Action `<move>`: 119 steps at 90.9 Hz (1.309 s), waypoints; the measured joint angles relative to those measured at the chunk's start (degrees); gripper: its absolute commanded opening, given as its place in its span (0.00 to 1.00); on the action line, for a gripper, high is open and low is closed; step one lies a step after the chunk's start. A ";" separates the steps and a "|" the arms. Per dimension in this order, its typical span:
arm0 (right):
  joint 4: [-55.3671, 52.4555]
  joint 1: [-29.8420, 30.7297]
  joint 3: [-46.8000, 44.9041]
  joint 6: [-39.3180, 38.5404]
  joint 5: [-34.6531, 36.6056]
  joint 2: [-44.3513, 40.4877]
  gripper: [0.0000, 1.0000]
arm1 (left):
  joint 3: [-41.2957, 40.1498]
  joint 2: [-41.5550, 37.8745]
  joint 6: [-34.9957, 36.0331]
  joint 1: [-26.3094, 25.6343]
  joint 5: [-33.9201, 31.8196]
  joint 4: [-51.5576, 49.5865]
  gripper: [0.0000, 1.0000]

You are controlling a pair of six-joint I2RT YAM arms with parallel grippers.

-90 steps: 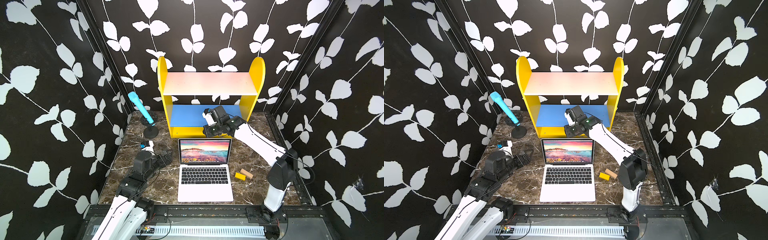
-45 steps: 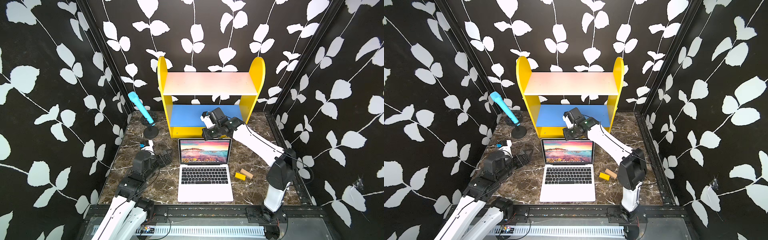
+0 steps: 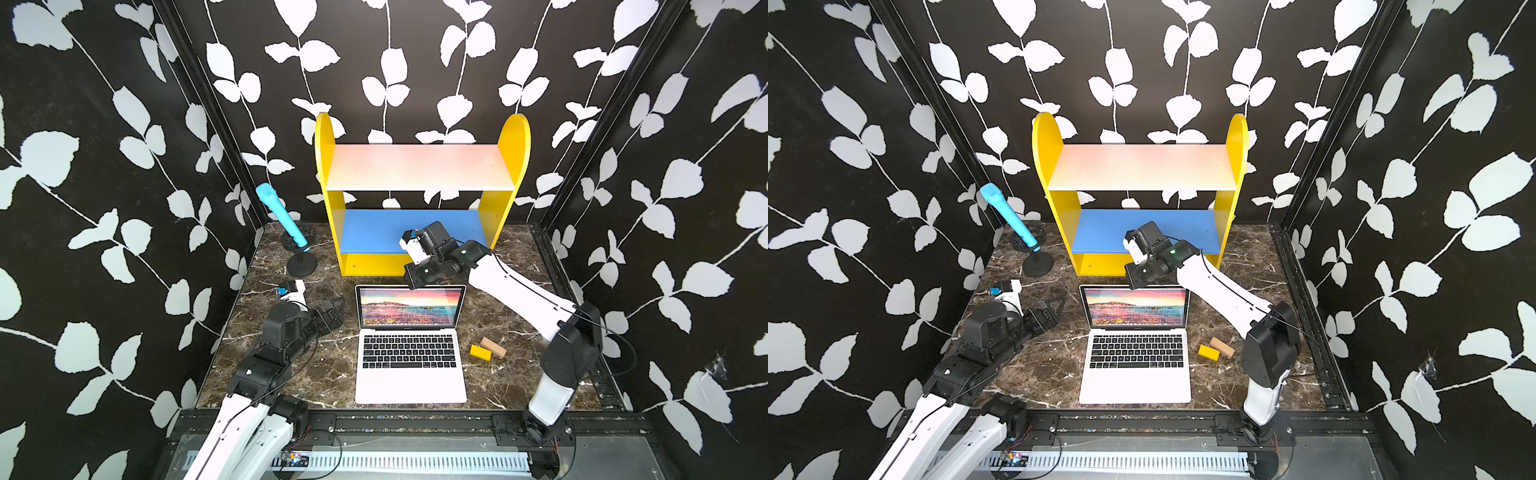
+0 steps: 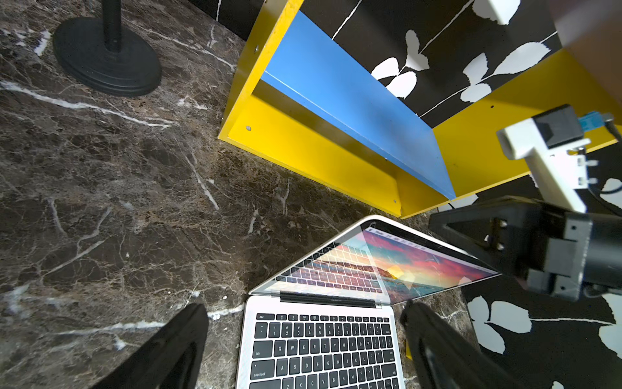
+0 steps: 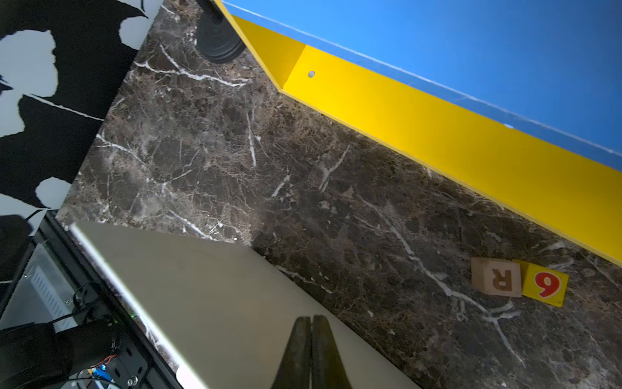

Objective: Close the laptop lid and set it aside
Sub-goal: Close the lid of the laptop.

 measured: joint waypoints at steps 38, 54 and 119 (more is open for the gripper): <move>-0.07 2.12 -2.43 -0.28 -1.09 -2.32 0.07 | 0.00 -0.17 -0.02 0.00 -0.02 0.00 0.93; -0.46 3.17 -3.23 -0.48 -1.38 -2.36 0.07 | 0.00 -0.31 0.00 0.00 -0.11 0.00 0.93; -2.71 7.17 -8.68 -1.57 -1.44 -7.28 0.08 | 0.00 0.07 -0.02 0.00 -0.20 0.09 0.93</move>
